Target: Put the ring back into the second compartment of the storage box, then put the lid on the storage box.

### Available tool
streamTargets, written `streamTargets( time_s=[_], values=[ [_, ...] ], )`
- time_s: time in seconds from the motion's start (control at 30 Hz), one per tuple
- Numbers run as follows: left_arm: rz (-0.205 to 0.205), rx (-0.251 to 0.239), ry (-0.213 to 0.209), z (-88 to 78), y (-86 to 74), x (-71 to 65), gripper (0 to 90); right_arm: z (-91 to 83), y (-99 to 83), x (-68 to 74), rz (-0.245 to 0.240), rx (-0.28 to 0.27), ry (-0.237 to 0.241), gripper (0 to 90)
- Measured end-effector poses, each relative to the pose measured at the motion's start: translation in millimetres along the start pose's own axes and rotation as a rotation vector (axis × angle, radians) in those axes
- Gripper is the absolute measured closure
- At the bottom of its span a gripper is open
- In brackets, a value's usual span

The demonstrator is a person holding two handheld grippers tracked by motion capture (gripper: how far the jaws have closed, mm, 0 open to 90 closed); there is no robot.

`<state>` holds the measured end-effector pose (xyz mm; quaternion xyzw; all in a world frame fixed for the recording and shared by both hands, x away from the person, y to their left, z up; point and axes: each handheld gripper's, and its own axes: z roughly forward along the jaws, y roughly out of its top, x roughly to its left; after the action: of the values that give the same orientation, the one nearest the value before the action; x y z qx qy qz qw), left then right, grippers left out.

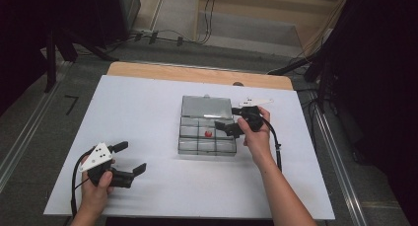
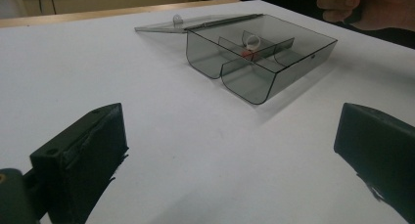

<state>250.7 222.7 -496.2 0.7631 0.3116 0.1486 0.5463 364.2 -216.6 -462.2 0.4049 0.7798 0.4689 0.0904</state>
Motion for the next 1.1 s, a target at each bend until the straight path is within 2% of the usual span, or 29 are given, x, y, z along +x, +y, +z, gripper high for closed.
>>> streamTargets(
  time_s=[0.3,0.47,0.53,0.6,0.8,1.0,1.1],
  values=[
    [0.010,-0.002,0.008,0.5,2.1,-0.5,0.0,-10.8,-4.9,-13.0,0.038,-0.035,0.005,0.0],
    [-0.005,-0.012,0.006,3.4,6.5,-1.7,0.0,-12.1,-8.5,-17.6,0.049,-0.035,0.002,0.0],
    [0.007,-0.007,0.005,6.3,9.1,-4.3,0.0,-13.5,-9.5,-19.0,0.055,-0.039,0.003,0.0],
    [0.000,-0.010,-0.006,10.7,12.2,-6.8,0.0,-14.8,-10.2,-20.7,0.061,-0.044,0.009,0.0],
    [0.012,-0.018,-0.024,24.3,29.3,-13.7,0.0,-16.6,-12.6,-26.8,0.072,-0.041,0.020,0.0],
    [0.030,0.002,-0.073,38.5,40.5,-15.0,0.0,-19.4,-13.2,-31.7,0.076,-0.064,0.020,0.0],
    [0.044,0.004,-0.065,44.5,46.2,-14.7,0.0,-20.7,-13.4,-32.9,0.081,-0.066,0.013,0.0]
  ],
)
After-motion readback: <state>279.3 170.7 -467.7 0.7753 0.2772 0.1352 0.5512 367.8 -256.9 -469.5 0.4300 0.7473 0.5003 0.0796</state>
